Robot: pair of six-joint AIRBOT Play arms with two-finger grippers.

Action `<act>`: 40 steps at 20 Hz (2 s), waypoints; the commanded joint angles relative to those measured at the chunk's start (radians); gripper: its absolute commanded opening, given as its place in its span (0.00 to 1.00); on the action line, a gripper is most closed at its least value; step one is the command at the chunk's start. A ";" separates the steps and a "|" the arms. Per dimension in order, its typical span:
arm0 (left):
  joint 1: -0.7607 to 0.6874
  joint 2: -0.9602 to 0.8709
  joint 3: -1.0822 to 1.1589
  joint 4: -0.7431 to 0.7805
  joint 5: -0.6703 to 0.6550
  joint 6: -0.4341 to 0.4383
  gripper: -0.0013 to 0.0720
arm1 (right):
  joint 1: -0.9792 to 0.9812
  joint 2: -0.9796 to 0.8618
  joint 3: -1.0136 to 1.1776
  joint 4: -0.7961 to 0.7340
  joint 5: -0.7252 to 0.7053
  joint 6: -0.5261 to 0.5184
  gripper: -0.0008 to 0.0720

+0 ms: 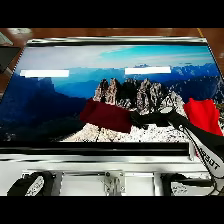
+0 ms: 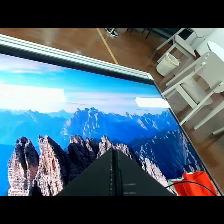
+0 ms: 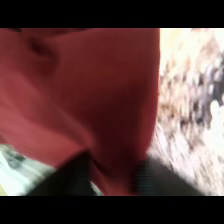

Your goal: Fold the shirts.

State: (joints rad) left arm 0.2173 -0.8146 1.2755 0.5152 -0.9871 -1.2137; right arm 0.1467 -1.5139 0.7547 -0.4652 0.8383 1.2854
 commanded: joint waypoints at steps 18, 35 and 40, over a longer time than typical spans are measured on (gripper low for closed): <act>-0.056 0.000 0.000 0.002 -0.054 -0.014 0.07 | -0.931 0.329 0.515 -0.046 0.318 -0.007 0.10; -0.070 0.000 0.000 0.002 -0.055 -0.014 0.07 | -1.341 0.330 0.518 -0.449 0.616 0.017 0.10; -0.070 -0.001 0.000 0.002 -0.050 -0.014 0.07 | -1.349 0.351 0.425 -0.710 0.753 0.118 0.10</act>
State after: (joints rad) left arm 0.1478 -0.8146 1.2755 0.5167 -1.0412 -1.2285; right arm -1.1973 -1.1732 1.2282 -1.0042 1.4841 1.3342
